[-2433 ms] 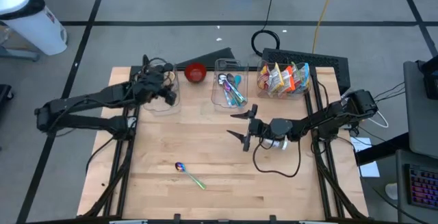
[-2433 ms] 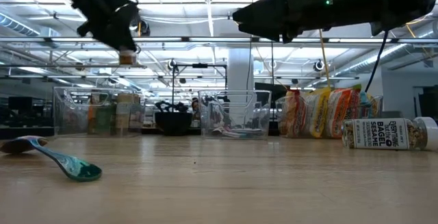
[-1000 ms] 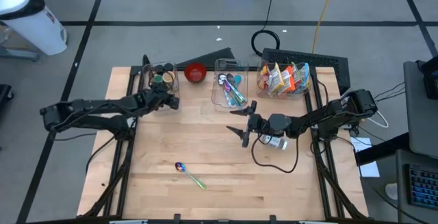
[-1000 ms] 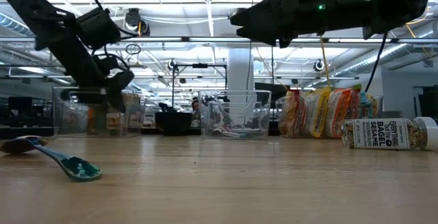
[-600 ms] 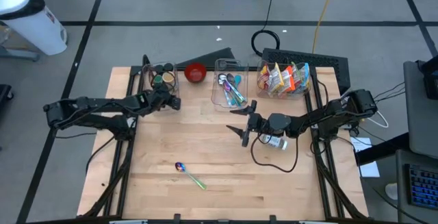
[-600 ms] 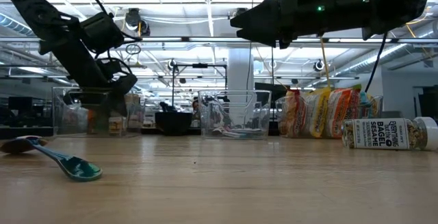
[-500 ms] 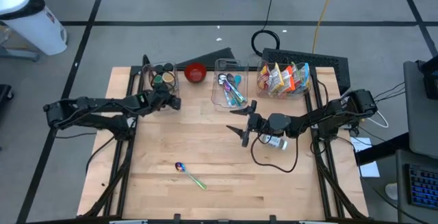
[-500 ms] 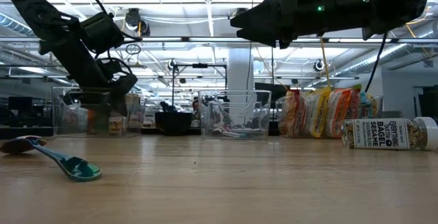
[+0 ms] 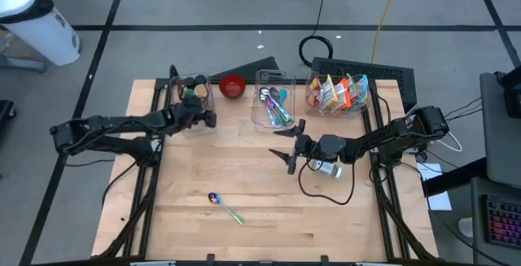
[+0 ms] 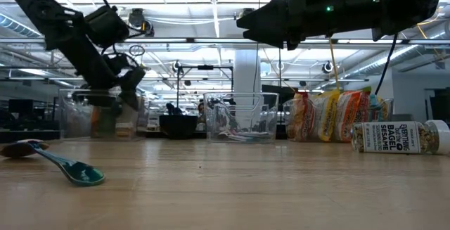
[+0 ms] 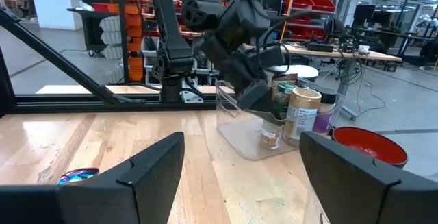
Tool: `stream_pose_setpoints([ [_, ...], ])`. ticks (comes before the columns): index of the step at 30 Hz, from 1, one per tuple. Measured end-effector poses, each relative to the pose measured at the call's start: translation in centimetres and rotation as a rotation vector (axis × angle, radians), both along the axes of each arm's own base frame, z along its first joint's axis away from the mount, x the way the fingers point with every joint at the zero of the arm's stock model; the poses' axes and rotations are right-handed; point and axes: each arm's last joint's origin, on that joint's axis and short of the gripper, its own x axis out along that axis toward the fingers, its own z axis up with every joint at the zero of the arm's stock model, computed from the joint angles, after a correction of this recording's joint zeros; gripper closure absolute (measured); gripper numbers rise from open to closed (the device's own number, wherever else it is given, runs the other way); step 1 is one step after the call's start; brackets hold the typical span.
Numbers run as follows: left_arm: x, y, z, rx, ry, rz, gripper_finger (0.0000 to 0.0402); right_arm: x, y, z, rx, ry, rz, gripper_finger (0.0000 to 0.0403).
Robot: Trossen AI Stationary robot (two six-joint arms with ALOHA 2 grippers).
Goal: Pick & Place Food Item
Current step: Put the violet spoon into the middle transparent bin
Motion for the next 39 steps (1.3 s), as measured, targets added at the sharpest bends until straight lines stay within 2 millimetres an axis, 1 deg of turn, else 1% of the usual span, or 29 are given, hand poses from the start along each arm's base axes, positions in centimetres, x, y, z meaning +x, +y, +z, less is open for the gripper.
stream_pose_setpoints([
  [5,0.8,-0.1,2.4,0.01,0.007,-0.043,0.0136,0.0,0.0,-0.1,-0.001,0.006,0.0,0.0122],
  [10,1.4,-0.9,5.6,0.02,0.064,-0.107,0.0158,0.0,0.0,-0.1,-0.002,0.014,0.0,0.0122],
  [14,1.9,-2.1,7.9,0.039,0.079,-0.199,0.0171,0.0,0.0,-0.2,-0.003,0.025,-0.001,0.0122],
  [17,2.2,-3.8,8.8,0.093,0.074,-0.328,0.018,0.0,0.0,-0.3,-0.004,0.034,-0.002,0.0122],
  [22,2.8,-7.7,8.7,0.151,-0.073,-0.52,0.0194,0.0,0.0,-0.3,-0.004,0.034,-0.001,0.0122],
  [26,3.2,-11.2,8.0,0.229,-0.272,-0.677,0.0203,0.0,0.0,-0.3,-0.004,0.034,0.0,0.0122],
  [30,2.9,-14.2,6.9,0.326,-0.468,-0.783,0.0206,0.0,0.0,-0.4,-0.005,0.044,0.0,0.0122],
  [33,2.5,-15.9,5.8,0.373,-0.52,-0.832,0.0206,0.0,0.0,-0.4,0.037,0.033,0.0,0.0122],
  [35,2.3,-16.8,5.5,0.397,-0.531,-0.851,0.0206,0.0,0.0,-0.4,0.066,0.027,0.0,0.0122],
  [37,2.4,-17.5,5.2,0.403,-0.531,-0.869,0.0206,0.0,0.0,-0.4,0.103,0.012,0.0,0.0122],
  [39,2.7,-18.1,4.6,0.397,-0.509,-0.891,0.0206,0.0,0.1,-0.3,0.156,-0.011,0.016,0.0122],
])
